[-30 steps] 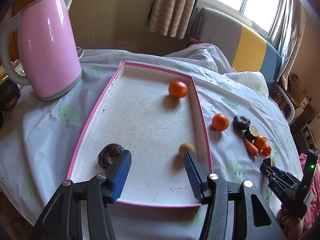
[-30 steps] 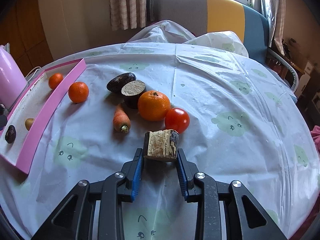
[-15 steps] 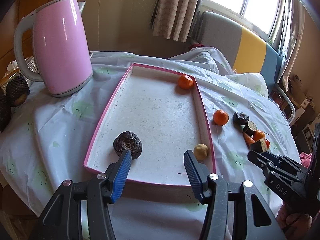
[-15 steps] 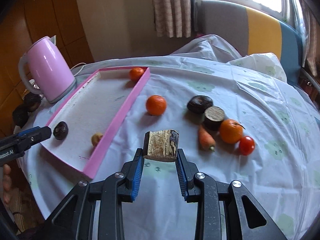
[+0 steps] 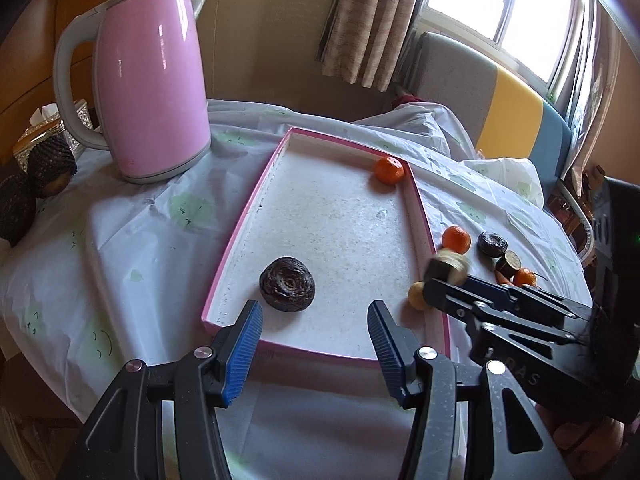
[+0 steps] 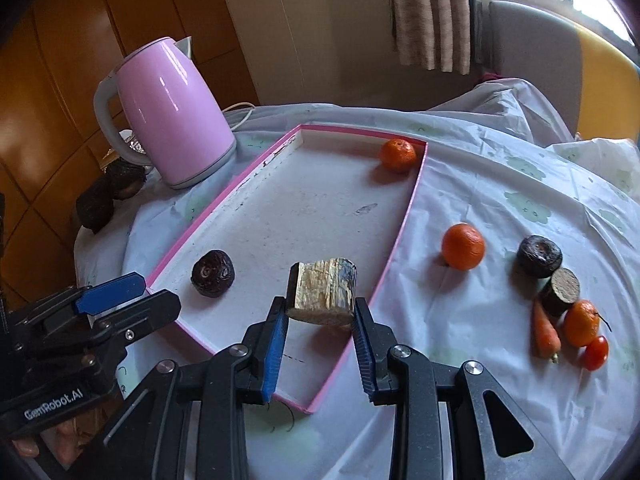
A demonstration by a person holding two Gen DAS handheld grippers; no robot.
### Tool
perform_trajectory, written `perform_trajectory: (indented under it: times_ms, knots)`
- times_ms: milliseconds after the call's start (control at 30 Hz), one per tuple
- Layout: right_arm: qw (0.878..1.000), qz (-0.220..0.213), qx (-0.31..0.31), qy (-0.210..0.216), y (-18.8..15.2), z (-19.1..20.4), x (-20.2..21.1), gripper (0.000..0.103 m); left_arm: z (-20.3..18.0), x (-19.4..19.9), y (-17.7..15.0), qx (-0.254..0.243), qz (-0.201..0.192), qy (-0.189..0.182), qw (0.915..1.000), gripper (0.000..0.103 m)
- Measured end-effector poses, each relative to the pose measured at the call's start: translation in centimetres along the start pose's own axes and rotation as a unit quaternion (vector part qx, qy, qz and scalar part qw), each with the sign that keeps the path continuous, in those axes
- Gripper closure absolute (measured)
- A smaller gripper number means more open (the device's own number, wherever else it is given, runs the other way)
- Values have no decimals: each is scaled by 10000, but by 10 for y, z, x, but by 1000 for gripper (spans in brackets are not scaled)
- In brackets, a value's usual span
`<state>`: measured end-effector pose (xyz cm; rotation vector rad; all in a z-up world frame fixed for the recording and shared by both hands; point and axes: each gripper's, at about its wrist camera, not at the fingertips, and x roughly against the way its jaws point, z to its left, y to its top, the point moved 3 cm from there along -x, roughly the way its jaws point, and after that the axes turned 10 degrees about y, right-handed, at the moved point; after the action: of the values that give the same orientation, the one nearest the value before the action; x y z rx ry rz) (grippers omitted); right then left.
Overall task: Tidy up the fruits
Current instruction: 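Carry the bark-covered wooden block into the pink tray and open the right tool, then move both open tools back toward the remaining produce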
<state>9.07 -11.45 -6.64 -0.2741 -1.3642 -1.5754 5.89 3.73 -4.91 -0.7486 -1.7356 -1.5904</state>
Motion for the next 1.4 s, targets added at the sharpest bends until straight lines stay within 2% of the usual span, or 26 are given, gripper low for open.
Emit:
perform_trajectory:
  times_ms: [367,733,1000,1400]
  knots:
    - [9999,49,118,64,4,22,-23,69,10,-1,-4,120,53,43,9999,48]
    - [9982,-276,-36,-540,-24,10,13,60,3,-4,-11,107,173,-60,9998,48]
    - [9946,-474,-514,-771,-45,-23,43,60,-7,-5,-14,-43,232,-66,9997,48]
    - [9802,-556,-1297,-1387,-77,-94,82,60,-22,-7,-18,-243,315,-160,9991,48]
